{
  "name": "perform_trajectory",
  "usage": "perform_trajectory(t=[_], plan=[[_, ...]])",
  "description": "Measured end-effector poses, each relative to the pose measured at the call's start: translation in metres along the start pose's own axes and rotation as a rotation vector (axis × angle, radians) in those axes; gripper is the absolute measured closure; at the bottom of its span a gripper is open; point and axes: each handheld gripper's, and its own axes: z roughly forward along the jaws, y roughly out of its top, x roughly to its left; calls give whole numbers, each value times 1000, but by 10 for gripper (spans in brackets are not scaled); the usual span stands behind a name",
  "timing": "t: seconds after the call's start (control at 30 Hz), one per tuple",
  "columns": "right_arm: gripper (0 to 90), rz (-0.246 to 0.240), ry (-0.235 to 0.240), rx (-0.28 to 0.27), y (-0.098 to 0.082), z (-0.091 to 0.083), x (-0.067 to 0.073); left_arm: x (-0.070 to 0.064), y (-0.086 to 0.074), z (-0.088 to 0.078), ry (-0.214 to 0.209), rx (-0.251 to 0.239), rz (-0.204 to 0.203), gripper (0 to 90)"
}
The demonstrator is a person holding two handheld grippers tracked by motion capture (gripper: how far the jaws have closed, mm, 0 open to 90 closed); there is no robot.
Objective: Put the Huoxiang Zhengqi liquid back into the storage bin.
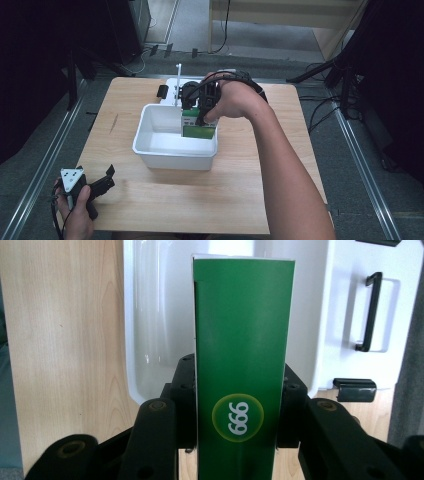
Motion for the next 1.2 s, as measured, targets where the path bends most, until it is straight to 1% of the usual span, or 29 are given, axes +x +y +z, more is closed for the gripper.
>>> perform_trajectory(t=[0.1, 0.17, 0.23, 0.27, 0.33, 0.37, 0.43, 0.47, 0.53, 0.6, 0.7, 0.77, 0.8, 0.9, 0.97, 1.17, 1.2], plan=[[642, -13, 8, 10, -1, 9, -1, 0, 0, 0, 0, 0, -1, 10], [641, -3, 10, 22, -2, 14, 0, 0, 0, 0, 0, 2, 0, 10], [641, -13, 10, 15, -2, 16, -2, 0, 0, 0, 0, 2, 0, 10], [641, -1, 9, 19, -2, 20, -1, 0, 0, 0, 0, 2, 0, 10], [641, -4, 9, 23, -2, 22, -2, 0, 0, 0, 0, 2, 0, 10], [641, -7, 8, 24, -1, 26, -2, 0, 0, 0, 0, 2, 0, 10], [640, -4, 6, 30, -1, 30, -3, 0, 0, 0, -1, 2, 0, 10], [640, 6, 6, 35, -1, 31, -3, 0, 0, 0, 0, 2, 0, 10], [640, 6, 6, 29, -1, 37, -4, 0, 0, 0, -1, 1, 0, 10], [640, 12, 7, 36, -1, 41, -5, 0, 0, 0, -1, 2, 1, 10], [640, 14, 18, 32, -2, 50, -6, 0, 0, 0, -1, 1, 0, 10], [640, 19, 22, 34, -2, 52, -6, 0, 0, 0, 1, 1, 1, 10], [640, 16, 26, 29, -3, 57, -7, 0, 0, 0, 1, 3, 5, 10], [640, 27, 31, 27, -4, 64, -8, 0, 0, 0, 2, -1, 3, 10], [640, 26, 36, 26, -5, 69, -8, 0, 0, 0, 2, 0, 3, 10], [639, 22, 46, 37, -4, 83, -7, 0, 0, 0, 1, -1, 3, 10], [639, 27, 50, 37, -4, 86, -7, 0, 0, 0, 1, 0, 3, 10]])
